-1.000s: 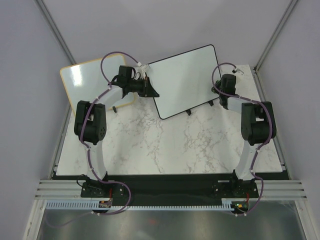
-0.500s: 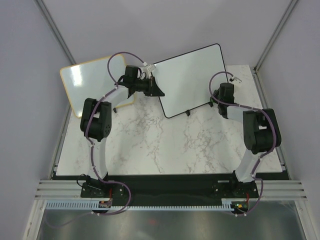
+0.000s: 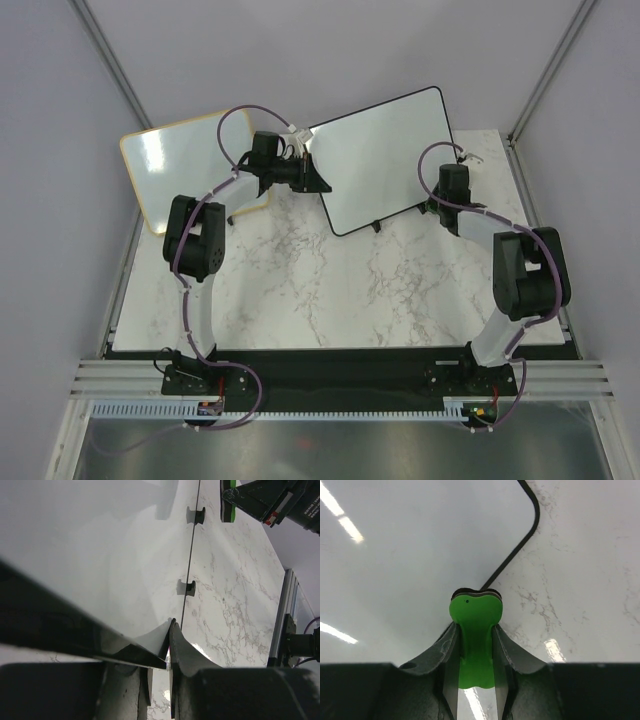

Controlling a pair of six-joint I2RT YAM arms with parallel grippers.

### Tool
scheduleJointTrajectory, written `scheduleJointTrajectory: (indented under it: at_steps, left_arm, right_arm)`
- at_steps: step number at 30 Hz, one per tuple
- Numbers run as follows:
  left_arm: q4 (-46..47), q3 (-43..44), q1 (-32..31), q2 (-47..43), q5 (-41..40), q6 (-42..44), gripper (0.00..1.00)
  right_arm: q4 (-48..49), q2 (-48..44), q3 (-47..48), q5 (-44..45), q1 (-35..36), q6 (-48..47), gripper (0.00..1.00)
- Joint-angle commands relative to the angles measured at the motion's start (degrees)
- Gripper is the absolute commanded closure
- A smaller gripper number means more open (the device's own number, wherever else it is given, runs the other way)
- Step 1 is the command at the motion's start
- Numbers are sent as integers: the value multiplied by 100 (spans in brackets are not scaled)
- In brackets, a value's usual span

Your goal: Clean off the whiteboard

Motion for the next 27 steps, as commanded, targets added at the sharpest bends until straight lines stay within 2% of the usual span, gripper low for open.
scheduleJointTrajectory:
  at_steps: [1, 3, 6, 10, 13, 16, 17, 19, 20, 21, 23, 27]
  left_arm:
    - [-542, -242, -186, 65, -533, 616, 98]
    - [-551, -277, -177, 56, -568, 695, 98]
    - [-560, -277, -177, 38, -682, 810, 98]
    - [-569, -268, -168, -14, -796, 907, 98]
    - [-569, -268, -168, -32, -832, 942, 98]
    - [-577, -259, -168, -32, -823, 951, 98]
    - [-586, -268, -168, -32, -823, 951, 98]
    - [-586, -268, -168, -23, -823, 959, 98]
    - [-586, -251, -168, -23, -823, 959, 98]
    - [-586, -242, -168, -15, -832, 959, 98]
    - [-586, -224, -168, -14, -823, 968, 98]
    - [-586, -180, -168, -23, -841, 986, 98]
  right_arm:
    - [-1175, -199, 444, 657, -61, -352, 100]
    - [-1504, -304, 444, 860, -219, -458, 100]
    - [-1961, -374, 356, 694, -553, -687, 100]
    - [-2278, -130, 330, -6, -1044, -827, 100]
    - [-2497, 152, 531, -413, -1160, -942, 95]
    - [-2700, 442, 672, -353, -1160, -1021, 77]
    - [-2701, 434, 655, -283, -1151, -1021, 62]
    - [-2701, 356, 638, -203, -1160, -1047, 50]
    - [-2701, 329, 638, -98, -1151, -1073, 38]
    - [-2701, 294, 629, -36, -1160, -1126, 33]
    - [-2692, 145, 629, 8, -1151, -1214, 23]
    - [-2500, -198, 541, -105, -968, -1679, 21]
